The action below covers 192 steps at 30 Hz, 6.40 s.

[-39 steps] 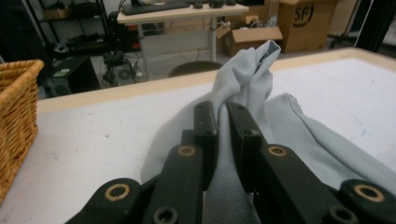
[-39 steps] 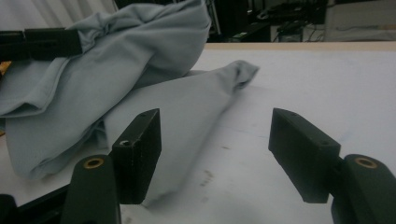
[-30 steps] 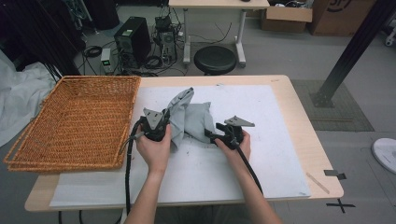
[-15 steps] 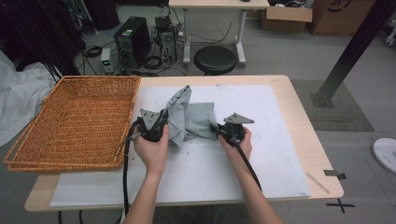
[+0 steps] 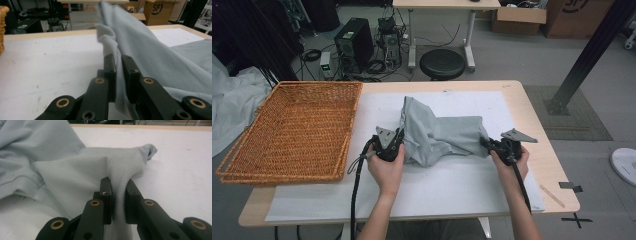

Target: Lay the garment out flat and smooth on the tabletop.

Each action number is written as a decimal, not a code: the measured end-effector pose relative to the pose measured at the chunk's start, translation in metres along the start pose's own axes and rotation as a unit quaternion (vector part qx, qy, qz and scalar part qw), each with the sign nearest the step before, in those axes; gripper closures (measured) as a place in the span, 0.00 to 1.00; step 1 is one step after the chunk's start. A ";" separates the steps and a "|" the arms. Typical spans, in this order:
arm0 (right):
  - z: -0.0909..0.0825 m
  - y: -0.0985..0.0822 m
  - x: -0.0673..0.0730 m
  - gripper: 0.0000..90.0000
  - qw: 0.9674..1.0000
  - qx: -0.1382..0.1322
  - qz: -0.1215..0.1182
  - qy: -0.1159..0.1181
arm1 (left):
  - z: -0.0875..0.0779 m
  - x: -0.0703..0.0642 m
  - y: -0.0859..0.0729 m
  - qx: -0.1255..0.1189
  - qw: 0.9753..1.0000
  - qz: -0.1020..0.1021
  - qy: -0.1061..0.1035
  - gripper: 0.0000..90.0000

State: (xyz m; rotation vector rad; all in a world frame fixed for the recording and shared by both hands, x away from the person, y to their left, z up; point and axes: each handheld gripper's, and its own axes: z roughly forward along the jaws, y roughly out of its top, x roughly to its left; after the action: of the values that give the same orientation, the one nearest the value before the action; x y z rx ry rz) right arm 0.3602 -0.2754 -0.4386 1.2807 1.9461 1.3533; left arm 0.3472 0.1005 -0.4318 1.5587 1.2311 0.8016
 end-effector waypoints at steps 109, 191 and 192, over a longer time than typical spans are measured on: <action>0.036 0.055 -0.026 0.65 0.997 -0.046 0.000 0.062 | 0.029 0.017 0.013 -0.057 0.995 0.055 -0.068 0.46; -0.049 -0.020 0.008 0.95 0.989 0.022 0.042 0.137 | -0.096 0.030 -0.030 0.107 0.981 -0.094 -0.133 0.96; -0.053 -0.020 0.009 0.95 0.988 0.022 0.048 0.144 | -0.099 0.029 -0.030 0.107 0.979 -0.101 -0.141 0.96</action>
State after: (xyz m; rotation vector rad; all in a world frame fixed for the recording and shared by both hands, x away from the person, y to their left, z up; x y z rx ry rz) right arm 0.3067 -0.2953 -0.4330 1.2717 2.1378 1.6290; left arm 0.2557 0.1576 -0.4301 1.6208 1.2691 0.3127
